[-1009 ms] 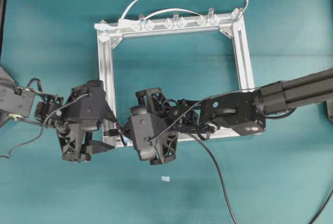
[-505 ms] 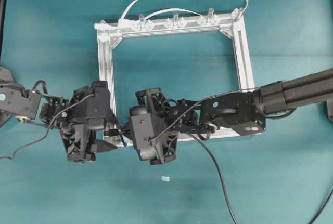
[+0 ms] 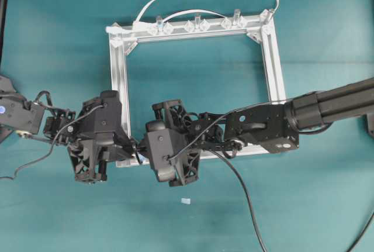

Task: Insert the wire through the string loop located on the left side.
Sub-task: 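Move the left gripper in and grasp the plug emerging from the loop, then pull the plug leftward with the left gripper, drawing cable through the loop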

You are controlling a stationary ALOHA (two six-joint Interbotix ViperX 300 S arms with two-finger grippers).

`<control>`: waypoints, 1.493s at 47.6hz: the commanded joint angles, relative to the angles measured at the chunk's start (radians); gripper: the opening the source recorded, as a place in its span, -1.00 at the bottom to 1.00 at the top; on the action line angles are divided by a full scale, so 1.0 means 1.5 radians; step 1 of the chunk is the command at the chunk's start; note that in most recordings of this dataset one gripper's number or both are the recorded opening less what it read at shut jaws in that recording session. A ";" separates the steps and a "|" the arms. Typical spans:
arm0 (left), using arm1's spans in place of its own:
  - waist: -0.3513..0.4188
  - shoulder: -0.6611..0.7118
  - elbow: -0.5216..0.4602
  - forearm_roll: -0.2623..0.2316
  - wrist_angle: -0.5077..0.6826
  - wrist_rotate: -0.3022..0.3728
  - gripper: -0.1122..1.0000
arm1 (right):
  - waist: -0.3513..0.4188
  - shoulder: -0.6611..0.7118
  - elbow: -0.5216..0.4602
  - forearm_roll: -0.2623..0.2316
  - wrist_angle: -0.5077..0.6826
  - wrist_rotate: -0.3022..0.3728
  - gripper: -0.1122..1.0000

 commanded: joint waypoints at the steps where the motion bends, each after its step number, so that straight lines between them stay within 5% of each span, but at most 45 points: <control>1: -0.001 -0.008 -0.009 0.001 -0.012 -0.003 -0.41 | -0.001 -0.015 -0.013 -0.002 -0.001 0.005 -0.62; 43: -0.003 -0.012 -0.016 0.001 -0.011 -0.021 -0.41 | -0.007 -0.015 -0.028 -0.002 0.079 0.064 -0.58; 58: -0.006 -0.011 -0.016 0.001 -0.010 -0.021 -0.40 | -0.007 -0.015 -0.009 -0.003 0.072 0.070 0.84; 71: -0.006 -0.012 -0.016 0.001 0.005 -0.021 -0.40 | -0.007 -0.016 -0.009 -0.003 0.073 0.067 0.90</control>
